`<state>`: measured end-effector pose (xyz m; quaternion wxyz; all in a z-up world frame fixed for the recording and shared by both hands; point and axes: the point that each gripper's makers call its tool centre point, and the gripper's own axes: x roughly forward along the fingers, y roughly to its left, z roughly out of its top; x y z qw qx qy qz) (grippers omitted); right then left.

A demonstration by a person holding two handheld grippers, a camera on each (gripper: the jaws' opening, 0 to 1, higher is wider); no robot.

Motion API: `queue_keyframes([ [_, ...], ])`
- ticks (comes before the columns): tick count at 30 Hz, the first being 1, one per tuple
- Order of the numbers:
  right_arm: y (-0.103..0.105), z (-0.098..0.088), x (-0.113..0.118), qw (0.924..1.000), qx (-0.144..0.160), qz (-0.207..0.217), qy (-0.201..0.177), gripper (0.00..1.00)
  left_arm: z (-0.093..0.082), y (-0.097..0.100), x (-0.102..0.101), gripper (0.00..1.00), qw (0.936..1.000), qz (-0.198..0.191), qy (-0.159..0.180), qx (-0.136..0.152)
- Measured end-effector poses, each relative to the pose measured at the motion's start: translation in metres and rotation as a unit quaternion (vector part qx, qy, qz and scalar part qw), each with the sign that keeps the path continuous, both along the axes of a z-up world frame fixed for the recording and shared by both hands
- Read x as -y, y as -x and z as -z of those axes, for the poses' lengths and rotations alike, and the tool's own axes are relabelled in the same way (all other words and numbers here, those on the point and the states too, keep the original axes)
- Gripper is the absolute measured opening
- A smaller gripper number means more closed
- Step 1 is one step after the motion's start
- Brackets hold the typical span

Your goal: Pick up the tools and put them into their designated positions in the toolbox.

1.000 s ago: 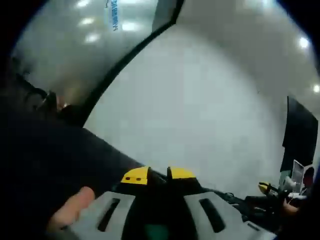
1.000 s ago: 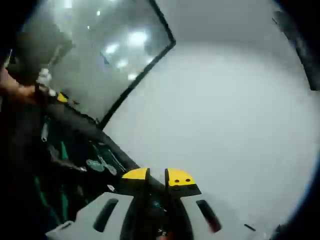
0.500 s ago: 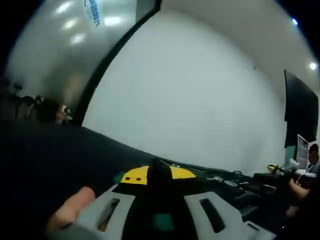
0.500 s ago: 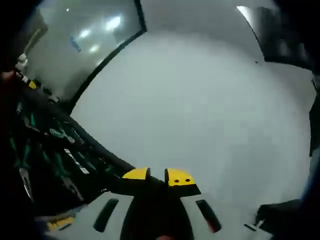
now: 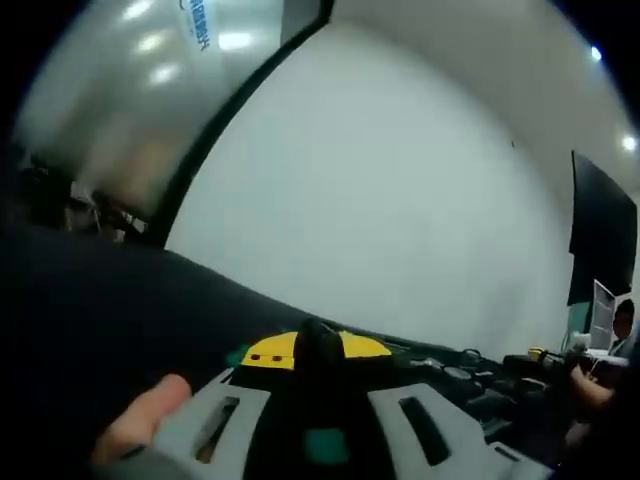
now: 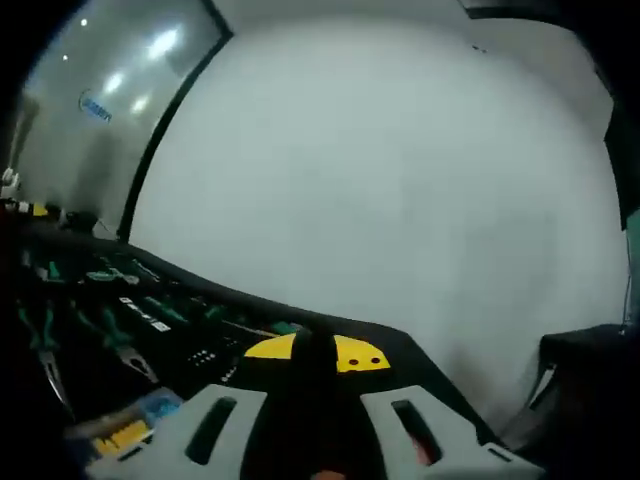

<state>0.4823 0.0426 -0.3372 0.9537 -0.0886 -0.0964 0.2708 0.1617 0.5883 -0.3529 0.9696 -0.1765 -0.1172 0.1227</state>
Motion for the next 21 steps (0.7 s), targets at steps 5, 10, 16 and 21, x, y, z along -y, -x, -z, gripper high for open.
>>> queue_keyframes([
  [5, 0.001, 0.0, -0.002, 1.0, 0.005, -0.001, 0.008, 0.1, -0.002, 0.002, 0.002, 0.15, 0.9999, 0.001, 0.01, 0.009],
  [10, 0.003, 0.0, 0.001, 1.0, -0.001, 0.002, 0.002, 0.1, -0.002, 0.002, 0.004, 0.15, 0.9999, 0.001, 0.012, 0.011],
  [16, 0.007, 0.002, 0.001, 1.0, -0.008, 0.002, 0.002, 0.1, 0.0, 0.0, 0.002, 0.15, 1.0, 0.0, 0.004, 0.001],
  [21, 0.007, 0.003, 0.0, 0.9999, -0.007, 0.003, 0.007, 0.1, 0.001, 0.0, 0.006, 0.15, 1.0, 0.001, 0.003, -0.001],
])
